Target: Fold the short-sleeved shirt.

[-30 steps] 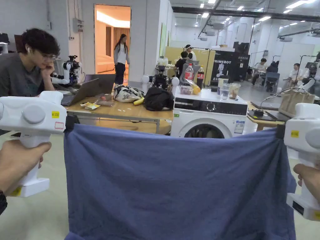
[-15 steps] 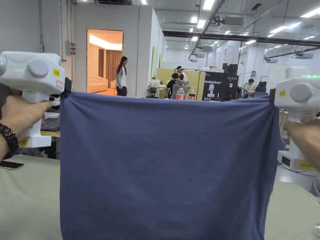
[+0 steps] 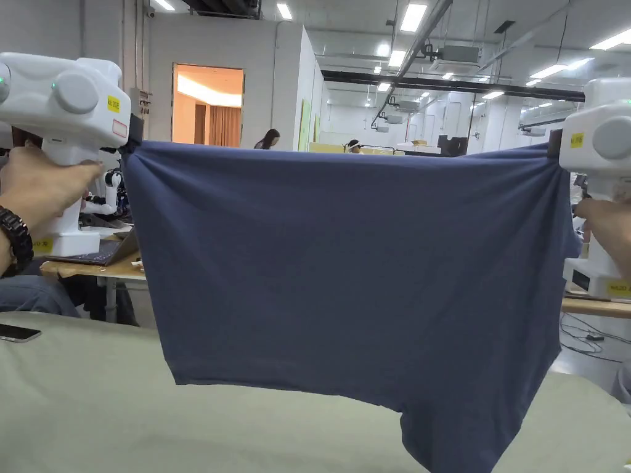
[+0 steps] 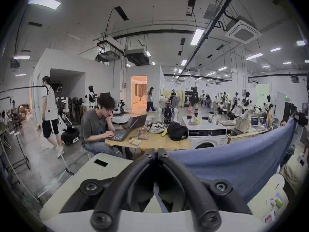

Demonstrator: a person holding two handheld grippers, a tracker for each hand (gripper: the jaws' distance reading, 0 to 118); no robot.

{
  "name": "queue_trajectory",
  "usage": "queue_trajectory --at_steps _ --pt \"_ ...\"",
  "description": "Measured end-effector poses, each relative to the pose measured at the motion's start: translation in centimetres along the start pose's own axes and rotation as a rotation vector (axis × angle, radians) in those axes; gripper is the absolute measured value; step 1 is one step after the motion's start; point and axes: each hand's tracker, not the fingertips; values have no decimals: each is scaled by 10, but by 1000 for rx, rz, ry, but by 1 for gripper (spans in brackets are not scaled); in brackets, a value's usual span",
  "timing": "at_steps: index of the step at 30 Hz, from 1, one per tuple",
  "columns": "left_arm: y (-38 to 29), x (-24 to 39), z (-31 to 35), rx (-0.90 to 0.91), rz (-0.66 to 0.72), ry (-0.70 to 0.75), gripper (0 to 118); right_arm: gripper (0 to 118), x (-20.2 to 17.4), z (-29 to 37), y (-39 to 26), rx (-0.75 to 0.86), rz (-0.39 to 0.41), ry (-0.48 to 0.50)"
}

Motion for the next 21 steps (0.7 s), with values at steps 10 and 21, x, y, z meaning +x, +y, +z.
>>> queue_trajectory --at_steps 10,21 --pt "-154 1 33 -153 -17 -66 0 0 15 55 -128 -161 46 6" --pt "-290 -3 146 -186 94 -121 0 0 34 190 -250 -279 88 29"
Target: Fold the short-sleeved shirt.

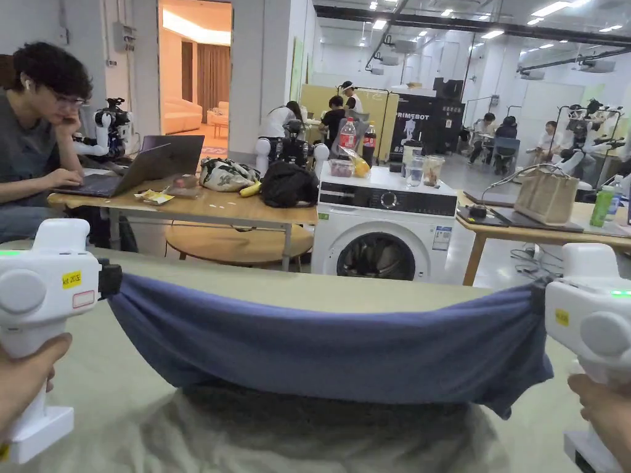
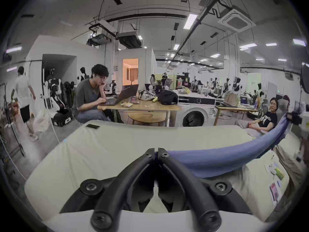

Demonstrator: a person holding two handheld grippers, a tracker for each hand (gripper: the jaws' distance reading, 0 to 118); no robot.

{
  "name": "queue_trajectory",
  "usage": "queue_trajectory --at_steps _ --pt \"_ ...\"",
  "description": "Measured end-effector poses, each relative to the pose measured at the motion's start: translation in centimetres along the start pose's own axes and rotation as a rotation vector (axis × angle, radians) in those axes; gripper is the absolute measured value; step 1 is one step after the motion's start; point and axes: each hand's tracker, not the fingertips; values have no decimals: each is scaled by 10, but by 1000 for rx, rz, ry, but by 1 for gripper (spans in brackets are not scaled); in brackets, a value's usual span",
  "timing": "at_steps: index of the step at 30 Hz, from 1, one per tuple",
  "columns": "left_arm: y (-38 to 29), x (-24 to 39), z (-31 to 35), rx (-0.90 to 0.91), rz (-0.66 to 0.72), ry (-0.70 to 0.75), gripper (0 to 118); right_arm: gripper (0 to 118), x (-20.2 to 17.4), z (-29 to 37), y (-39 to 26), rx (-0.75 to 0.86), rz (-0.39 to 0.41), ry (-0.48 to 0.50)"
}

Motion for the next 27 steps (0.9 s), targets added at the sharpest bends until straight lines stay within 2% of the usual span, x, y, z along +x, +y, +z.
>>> queue_trajectory --at_steps 1,3,6,7,10,13,16,18,20,23,27 --pt "-13 -2 7 -53 -5 -7 0 0 -1 8 -12 -15 -2 -16" --pt "-36 -4 17 -60 1 -1 0 0 3 18 -37 -38 -37 14" --pt "-71 -7 30 -146 -26 8 0 0 -3 31 -76 -107 35 1" --pt "-82 -8 33 -166 -20 20 0 0 -2 33 -87 -153 39 25" --pt "-115 -11 37 -267 -52 15 0 0 7 36 -122 -260 -26 62" --pt "-148 -14 28 -399 -79 12 0 0 5 37 -156 -380 55 44" --pt "-179 -17 15 -527 -102 9 0 0 2 28 -192 -558 105 57" --pt "-194 -21 2 -597 -79 10 0 0 4 15 -218 -650 114 87" --pt "-209 -26 -16 -673 -66 16 0 0 1 4 -239 -750 149 77" --pt "-223 -24 -30 -736 -110 23 0 0 2 -3 -258 -777 92 73" --pt "-225 -23 -27 -695 -87 45 0 0 -4 0 -251 -762 109 39"
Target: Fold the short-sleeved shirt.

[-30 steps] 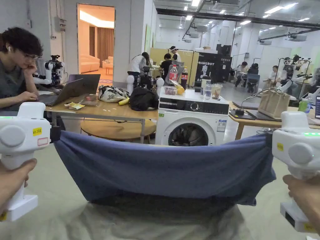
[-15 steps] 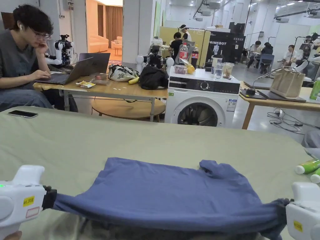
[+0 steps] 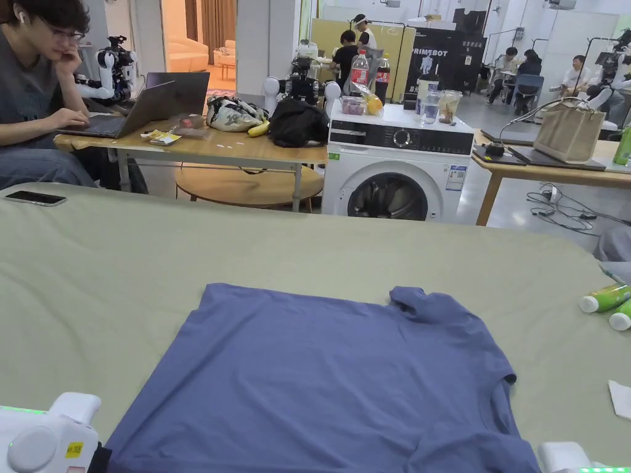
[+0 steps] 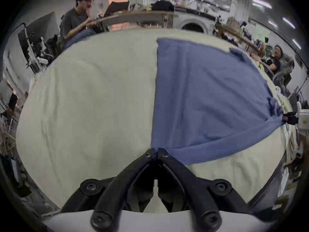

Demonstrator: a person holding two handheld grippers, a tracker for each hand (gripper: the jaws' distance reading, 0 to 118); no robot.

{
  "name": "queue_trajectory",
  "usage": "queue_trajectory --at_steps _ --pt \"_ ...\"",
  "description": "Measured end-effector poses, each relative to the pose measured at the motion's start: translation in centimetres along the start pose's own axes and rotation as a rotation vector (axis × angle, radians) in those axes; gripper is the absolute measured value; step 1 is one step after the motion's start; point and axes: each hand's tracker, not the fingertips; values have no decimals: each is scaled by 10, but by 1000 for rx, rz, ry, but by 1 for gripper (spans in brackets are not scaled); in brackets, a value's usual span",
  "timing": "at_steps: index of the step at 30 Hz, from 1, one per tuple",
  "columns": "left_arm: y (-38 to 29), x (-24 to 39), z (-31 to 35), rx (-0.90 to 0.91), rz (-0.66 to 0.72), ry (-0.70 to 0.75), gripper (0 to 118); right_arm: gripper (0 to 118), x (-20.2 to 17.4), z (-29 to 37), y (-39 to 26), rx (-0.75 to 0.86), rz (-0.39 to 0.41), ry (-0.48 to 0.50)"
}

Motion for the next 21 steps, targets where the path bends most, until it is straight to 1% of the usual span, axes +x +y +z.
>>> queue_trajectory --at_steps 1,2,3,4,5,6,7,8,9,10,12,14,16,17,18,20,21 --pt "-1 0 3 6 18 -5 0 0 0 5 2 14 -12 -33" --pt "0 -1 8 34 44 -2 0 3 -2 12 4 37 -19 -68" --pt "2 0 15 72 57 11 0 8 -3 20 7 71 -20 -79" --pt "3 2 24 136 53 -6 0 15 -3 28 10 120 -44 -71" --pt "5 5 34 197 59 -27 1 19 -5 36 14 170 -78 -59" --pt "7 7 40 253 68 -42 1 19 -7 43 17 221 -111 -40" --pt "8 11 45 313 61 -51 11 34 -11 48 20 274 -133 -21" --pt "8 16 48 355 53 -44 20 41 -14 52 22 336 -148 -2" --pt "8 23 53 403 39 -36 28 46 -20 56 22 408 -142 11" --pt "7 30 55 440 29 -13 31 50 -27 60 22 449 -142 -4" --pt "2 40 60 514 30 -3 31 50 -39 66 19 552 -148 -14" --pt "-2 51 66 568 42 1 31 50 -50 72 17 600 -146 -40" --pt "-7 59 70 621 18 7 31 50 -55 77 15 638 -156 2" --pt "-7 61 70 611 10 18 31 50 -58 79 14 649 -163 -1" --pt "-9 65 71 615 1 23 31 46 -60 80 13 658 -170 6" --pt "-13 73 73 640 -15 83 29 13 -64 79 12 663 -171 2" --pt "-13 73 73 630 -14 70 22 6 -65 79 12 662 -164 0"
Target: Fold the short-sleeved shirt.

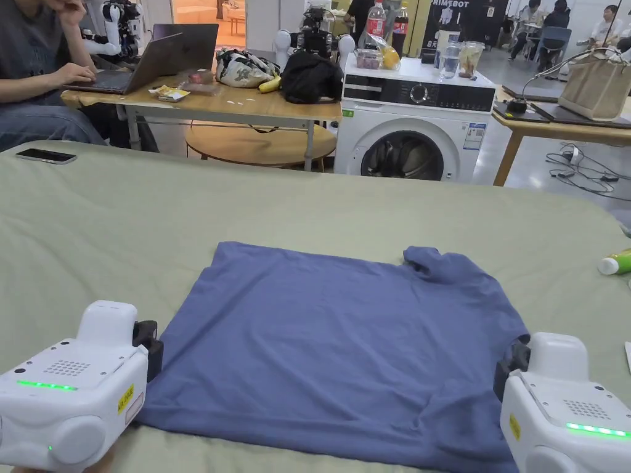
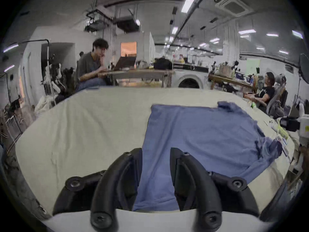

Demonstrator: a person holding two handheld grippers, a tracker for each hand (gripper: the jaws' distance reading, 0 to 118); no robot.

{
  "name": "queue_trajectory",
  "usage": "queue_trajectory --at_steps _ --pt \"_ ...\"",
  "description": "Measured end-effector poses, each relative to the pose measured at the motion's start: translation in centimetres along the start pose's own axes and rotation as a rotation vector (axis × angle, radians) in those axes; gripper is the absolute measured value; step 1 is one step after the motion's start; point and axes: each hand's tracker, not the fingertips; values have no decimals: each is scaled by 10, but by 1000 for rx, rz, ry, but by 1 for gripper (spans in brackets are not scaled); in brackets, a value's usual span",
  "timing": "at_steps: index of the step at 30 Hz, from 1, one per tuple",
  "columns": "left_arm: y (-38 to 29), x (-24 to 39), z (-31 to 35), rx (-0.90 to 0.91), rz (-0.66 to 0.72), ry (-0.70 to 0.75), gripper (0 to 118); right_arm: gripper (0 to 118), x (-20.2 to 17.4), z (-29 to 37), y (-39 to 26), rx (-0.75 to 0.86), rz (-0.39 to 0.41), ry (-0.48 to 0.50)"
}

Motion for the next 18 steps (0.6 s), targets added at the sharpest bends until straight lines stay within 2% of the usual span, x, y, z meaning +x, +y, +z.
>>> queue_trajectory --at_steps 1,6,13,16,17,18 --pt "0 -2 -1 -23 7 -16 0 0 -1 0 -1 -7 3 4" --pt "5 -18 -14 -216 52 14 0 0 -3 -3 -6 -55 -3 14" --pt "6 -69 -38 -462 211 -81 0 0 3 -8 -13 -118 12 7" --pt "0 -74 -48 -573 241 -70 0 0 4 -9 -14 -139 21 2" --pt "-5 -74 -52 -575 236 -63 2 0 5 -10 -14 -149 25 3" --pt "-10 -75 -57 -590 238 -67 12 0 6 -10 -15 -157 24 8"
